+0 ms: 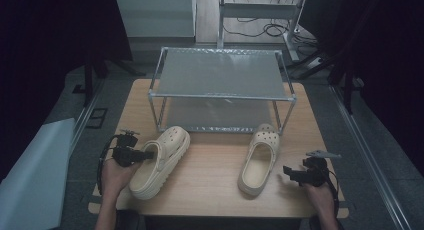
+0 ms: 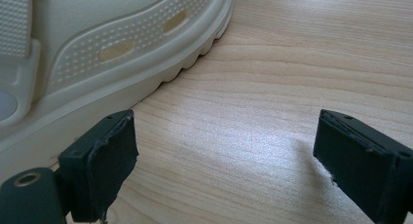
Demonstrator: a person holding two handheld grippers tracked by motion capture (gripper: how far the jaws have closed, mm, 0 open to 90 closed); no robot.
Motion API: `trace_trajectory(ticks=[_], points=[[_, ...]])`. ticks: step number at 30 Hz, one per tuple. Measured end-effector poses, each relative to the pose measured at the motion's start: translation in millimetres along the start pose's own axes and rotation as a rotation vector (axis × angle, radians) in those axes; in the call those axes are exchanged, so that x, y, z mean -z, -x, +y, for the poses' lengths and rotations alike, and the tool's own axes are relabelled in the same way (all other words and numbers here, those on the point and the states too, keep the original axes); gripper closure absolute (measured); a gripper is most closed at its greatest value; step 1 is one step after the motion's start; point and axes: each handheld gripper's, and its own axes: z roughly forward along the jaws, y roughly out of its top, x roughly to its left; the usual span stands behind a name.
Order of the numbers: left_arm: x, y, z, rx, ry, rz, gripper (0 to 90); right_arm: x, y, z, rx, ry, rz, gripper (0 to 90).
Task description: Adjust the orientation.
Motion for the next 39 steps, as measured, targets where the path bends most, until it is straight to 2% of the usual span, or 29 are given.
trace_trajectory(ticks=[16,24,32,39], points=[[20.6,-3.6,11.4,0.052,0.008,-0.098,76.8,-1.3,-0.8,-0.2,0.006,0.001,-0.007,6.0],[30.0,1.4,21.3,0.051,0.014,-0.157,76.8,-1.3,-0.4,-0.2,0.011,-0.001,-0.009,5.0],[40.2,8.2,30.0,0.046,0.026,-0.193,76.5,-2.5,-0.3,-0.6,0.007,-0.007,-0.025,0.0],[49.7,11.2,35.9,0.069,0.036,-0.224,76.4,-1.6,1.3,-1.0,0.021,-0.002,-0.043,0.0]])
